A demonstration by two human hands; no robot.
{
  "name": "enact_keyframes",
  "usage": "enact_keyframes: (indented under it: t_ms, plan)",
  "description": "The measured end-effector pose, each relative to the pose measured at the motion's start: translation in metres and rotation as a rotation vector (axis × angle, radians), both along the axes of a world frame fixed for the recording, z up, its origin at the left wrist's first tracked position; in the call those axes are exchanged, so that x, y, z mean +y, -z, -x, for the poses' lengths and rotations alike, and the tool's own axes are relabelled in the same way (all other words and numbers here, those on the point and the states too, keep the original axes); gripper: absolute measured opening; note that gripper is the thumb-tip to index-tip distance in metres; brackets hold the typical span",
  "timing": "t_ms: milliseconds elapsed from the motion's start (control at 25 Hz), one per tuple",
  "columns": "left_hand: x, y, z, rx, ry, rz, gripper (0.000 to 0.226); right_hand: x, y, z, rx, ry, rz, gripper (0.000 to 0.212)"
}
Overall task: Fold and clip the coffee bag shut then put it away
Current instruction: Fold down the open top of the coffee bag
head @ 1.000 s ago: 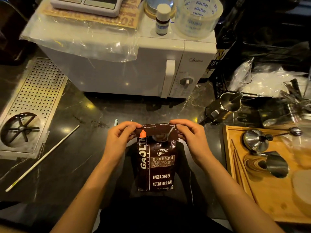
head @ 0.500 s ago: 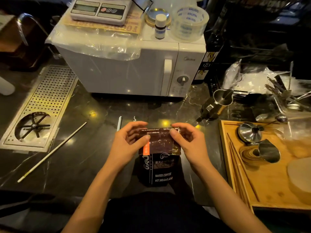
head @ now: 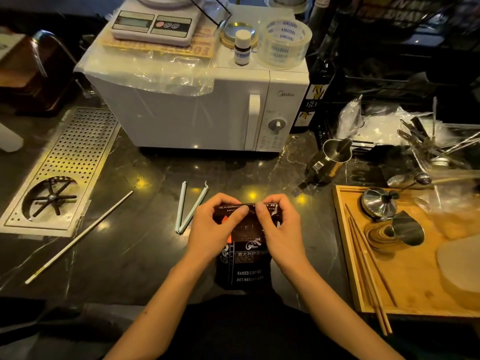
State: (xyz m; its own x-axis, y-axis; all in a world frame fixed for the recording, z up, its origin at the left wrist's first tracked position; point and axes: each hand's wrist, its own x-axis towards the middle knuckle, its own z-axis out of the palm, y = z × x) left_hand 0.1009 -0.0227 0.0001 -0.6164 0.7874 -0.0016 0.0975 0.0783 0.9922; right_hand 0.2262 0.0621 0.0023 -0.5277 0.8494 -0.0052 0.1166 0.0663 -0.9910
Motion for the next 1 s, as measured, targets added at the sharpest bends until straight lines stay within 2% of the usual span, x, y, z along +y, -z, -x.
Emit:
enact_keyframes:
  t_ms: [160,360,520,840,1000]
  plan:
    - [0.005,0.007,-0.01,0.016,-0.136,-0.022,0.016,-0.006,0.002,0.008,0.001,0.056,0.049,0.012]
    - [0.015,0.013,-0.017,-0.002,-0.252,-0.001,0.019,-0.007,0.005,0.02,-0.038,0.208,-0.029,0.013]
    - [0.018,0.016,-0.017,-0.008,-0.289,0.006,0.026,-0.006,0.009,0.024,-0.088,0.267,-0.096,0.021]
    - [0.017,0.016,-0.023,0.088,-0.339,-0.02,0.01,-0.01,0.015,0.028,-0.183,0.352,-0.189,0.033]
    - [0.017,0.013,-0.025,0.099,-0.353,-0.044,0.014,-0.011,0.015,0.029,-0.241,0.363,-0.23,0.033]
